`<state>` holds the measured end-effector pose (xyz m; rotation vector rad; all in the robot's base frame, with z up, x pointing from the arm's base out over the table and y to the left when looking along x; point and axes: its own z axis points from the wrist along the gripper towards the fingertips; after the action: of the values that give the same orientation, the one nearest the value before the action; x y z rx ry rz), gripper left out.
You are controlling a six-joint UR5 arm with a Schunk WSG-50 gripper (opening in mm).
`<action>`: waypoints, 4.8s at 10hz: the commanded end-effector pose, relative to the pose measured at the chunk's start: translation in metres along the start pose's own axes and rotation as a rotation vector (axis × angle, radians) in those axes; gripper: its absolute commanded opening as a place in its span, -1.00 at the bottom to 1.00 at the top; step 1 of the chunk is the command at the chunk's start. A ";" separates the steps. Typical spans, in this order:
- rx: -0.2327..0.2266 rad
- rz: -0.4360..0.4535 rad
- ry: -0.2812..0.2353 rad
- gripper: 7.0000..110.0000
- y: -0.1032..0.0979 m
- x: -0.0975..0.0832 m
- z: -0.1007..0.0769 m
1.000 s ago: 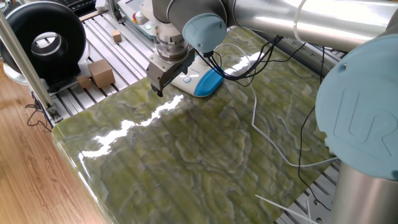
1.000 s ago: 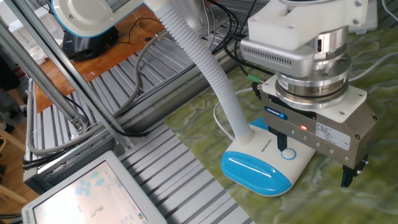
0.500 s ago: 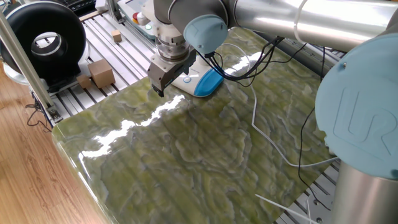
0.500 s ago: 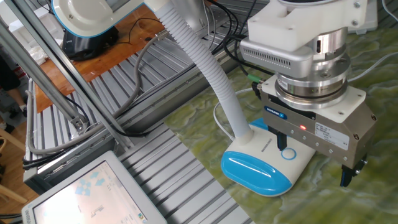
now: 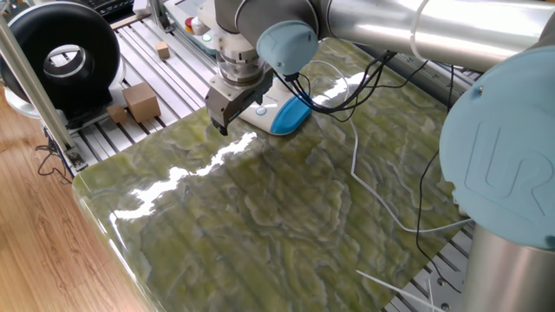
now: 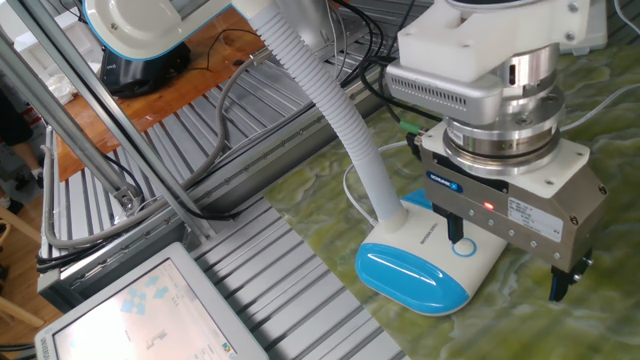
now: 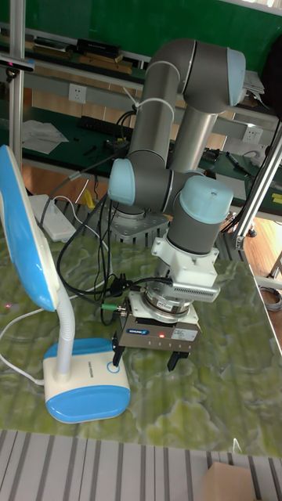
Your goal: Turn on the desk lamp by pressing the button
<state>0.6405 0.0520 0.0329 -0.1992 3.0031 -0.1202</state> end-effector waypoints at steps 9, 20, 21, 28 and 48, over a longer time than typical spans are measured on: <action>-0.005 -0.124 0.051 0.57 -0.001 0.012 -0.001; -0.011 -0.101 0.062 1.00 0.003 -0.013 -0.007; -0.013 -0.105 0.062 1.00 0.002 -0.018 -0.005; 0.032 -0.064 0.128 1.00 0.001 0.011 0.007; 0.018 -0.055 0.161 1.00 0.001 0.008 0.014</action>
<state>0.6324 0.0472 0.0177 -0.2999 3.1579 -0.2123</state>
